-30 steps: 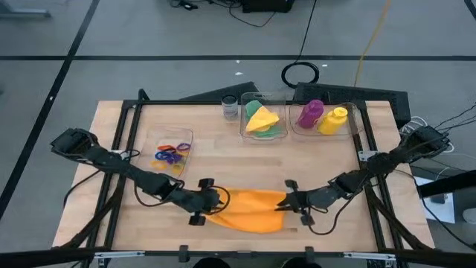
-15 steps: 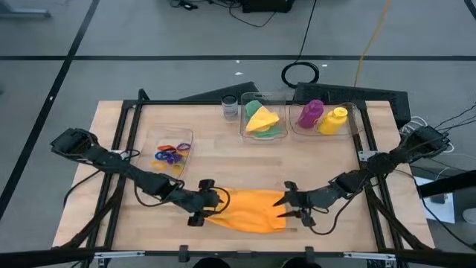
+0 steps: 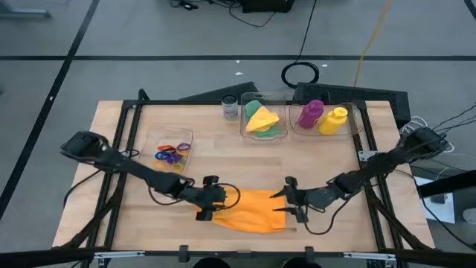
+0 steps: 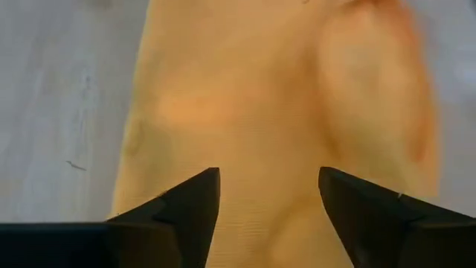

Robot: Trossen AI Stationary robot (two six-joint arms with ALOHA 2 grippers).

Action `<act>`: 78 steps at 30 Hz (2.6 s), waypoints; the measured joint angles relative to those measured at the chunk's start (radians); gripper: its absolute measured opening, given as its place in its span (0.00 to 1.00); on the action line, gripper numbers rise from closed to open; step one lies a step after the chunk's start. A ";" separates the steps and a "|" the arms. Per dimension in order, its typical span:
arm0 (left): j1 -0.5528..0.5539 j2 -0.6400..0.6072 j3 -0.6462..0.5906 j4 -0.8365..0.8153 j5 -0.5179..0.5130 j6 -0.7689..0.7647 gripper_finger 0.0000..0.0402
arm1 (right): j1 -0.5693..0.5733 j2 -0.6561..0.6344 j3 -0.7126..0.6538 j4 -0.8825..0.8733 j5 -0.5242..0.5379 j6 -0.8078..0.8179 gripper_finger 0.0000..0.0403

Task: Pick & Place Sports Items
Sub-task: Fold the orange towel

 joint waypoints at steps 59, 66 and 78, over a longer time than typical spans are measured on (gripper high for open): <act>-0.021 -0.007 -0.001 0.181 0.345 -0.032 0.25 | -0.053 0.117 0.000 0.044 -0.045 -0.011 0.43; 0.046 0.005 -0.001 0.019 0.132 -0.017 0.25 | -0.053 0.117 0.000 0.095 -0.101 -0.045 0.41; 0.127 0.069 -0.001 -0.006 0.138 0.033 0.25 | -0.052 0.162 0.001 0.071 -0.151 0.014 0.35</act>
